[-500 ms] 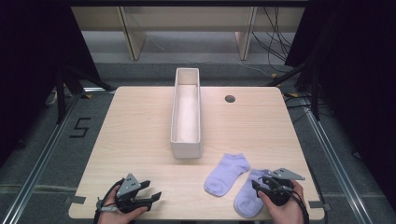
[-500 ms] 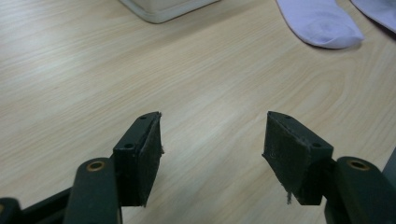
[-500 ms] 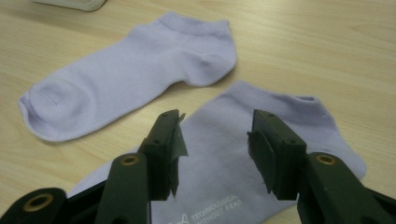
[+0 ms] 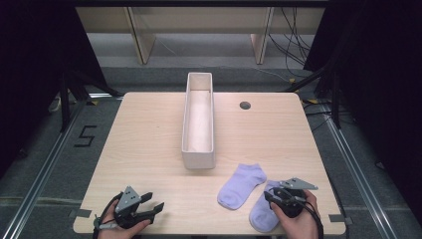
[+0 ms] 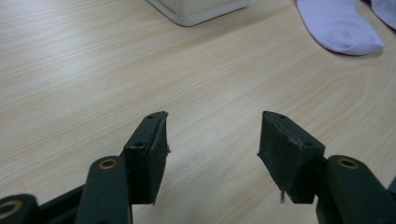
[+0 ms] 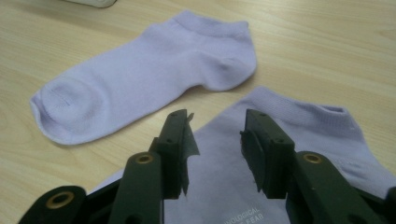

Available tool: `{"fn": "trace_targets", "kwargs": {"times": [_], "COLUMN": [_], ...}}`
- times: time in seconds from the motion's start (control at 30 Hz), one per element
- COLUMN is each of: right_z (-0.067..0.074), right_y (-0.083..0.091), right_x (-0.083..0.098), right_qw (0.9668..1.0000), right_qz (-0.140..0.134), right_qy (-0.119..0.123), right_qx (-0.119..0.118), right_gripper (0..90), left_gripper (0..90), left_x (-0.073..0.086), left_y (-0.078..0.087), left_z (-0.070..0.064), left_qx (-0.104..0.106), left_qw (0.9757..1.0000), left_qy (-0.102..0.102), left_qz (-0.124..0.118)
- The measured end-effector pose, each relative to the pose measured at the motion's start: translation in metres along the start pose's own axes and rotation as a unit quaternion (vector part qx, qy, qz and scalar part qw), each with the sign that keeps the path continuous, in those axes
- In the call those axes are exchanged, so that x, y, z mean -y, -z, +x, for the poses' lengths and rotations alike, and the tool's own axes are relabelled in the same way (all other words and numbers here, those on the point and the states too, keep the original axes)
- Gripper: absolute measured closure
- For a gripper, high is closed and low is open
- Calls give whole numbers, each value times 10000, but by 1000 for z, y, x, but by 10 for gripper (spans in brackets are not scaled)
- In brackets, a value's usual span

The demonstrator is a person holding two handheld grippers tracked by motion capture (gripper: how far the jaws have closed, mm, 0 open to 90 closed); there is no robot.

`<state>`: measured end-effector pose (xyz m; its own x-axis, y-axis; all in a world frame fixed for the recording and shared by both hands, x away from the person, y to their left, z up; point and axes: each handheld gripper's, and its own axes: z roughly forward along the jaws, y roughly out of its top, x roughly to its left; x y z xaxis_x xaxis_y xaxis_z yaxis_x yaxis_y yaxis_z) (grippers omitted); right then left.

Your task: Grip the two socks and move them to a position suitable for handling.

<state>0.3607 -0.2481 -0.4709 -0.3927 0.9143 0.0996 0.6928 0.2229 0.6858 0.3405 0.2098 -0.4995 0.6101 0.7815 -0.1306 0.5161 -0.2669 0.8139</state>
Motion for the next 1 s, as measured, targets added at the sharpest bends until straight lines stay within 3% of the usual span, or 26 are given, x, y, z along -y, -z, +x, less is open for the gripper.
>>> {"fn": "trace_targets", "kwargs": {"times": [0.13,0.17,0.2,0.23,0.33,0.37,0.4,0.47,0.5,0.57,0.67,0.77,0.8,0.83,0.87,0.93,1.0], "right_z": [0,2,2,-2,-2,-2,-4,-4,-7,-10,-12,-13,-13,-15,-13,-16,-16], "right_y": [-1,-3,-3,-3,-6,-5,-7,-10,-14,-21,-27,-42,-42,-46,-51,-56,-60], "right_x": [-9,-13,-13,-19,-24,-28,-31,-37,-40,-49,-54,-63,-63,-65,-68,-70,-71], "right_qw": [10000,9999,9999,9999,9999,9998,9997,9996,9996,9994,9991,9983,9983,9981,9979,9975,9973], "right_qz": [17,11,11,84,8,158,111,198,139,267,345,514,514,538,599,616,654], "right_qy": [55,-98,-98,109,103,83,197,96,195,104,117,70,70,183,42,229,224], "right_qx": [-20,-18,-18,50,71,111,125,149,133,207,217,248,248,239,245,260,238], "right_gripper": [649,661,661,669,676,679,681,687,690,700,706,715,715,718,722,721,717], "left_gripper": [449,457,457,470,480,483,488,500,509,535,548,573,577,577,580,582,580], "left_x": [-9,-11,-14,-16,-23,-26,-28,-33,-36,-41,-50,-62,-62,-65,-66,-67,-69], "left_y": [-3,-4,-5,-7,-14,-16,-18,-24,-27,-33,-44,-59,-59,-65,-69,-76,-81], "left_z": [-6,-8,-9,-11,-18,-20,-22,-29,-32,-37,-44,-55,-55,-60,-62,-69,-77], "left_qx": [232,241,284,337,518,606,655,760,905,1041,1145,1363,1363,1443,1455,1527,1650], "left_qw": [9997,9997,9995,9992,9982,9975,9971,9957,9938,9920,9899,9850,9850,9828,9819,9794,9757], "left_qy": [-49,-83,-160,-206,-304,-353,-385,-512,-606,-646,-761,-949,-949,-1016,-1067,-1140,-1250], "left_qz": [-28,-15,10,20,37,69,102,158,222,289,330,471,471,540,575,662,721]}}
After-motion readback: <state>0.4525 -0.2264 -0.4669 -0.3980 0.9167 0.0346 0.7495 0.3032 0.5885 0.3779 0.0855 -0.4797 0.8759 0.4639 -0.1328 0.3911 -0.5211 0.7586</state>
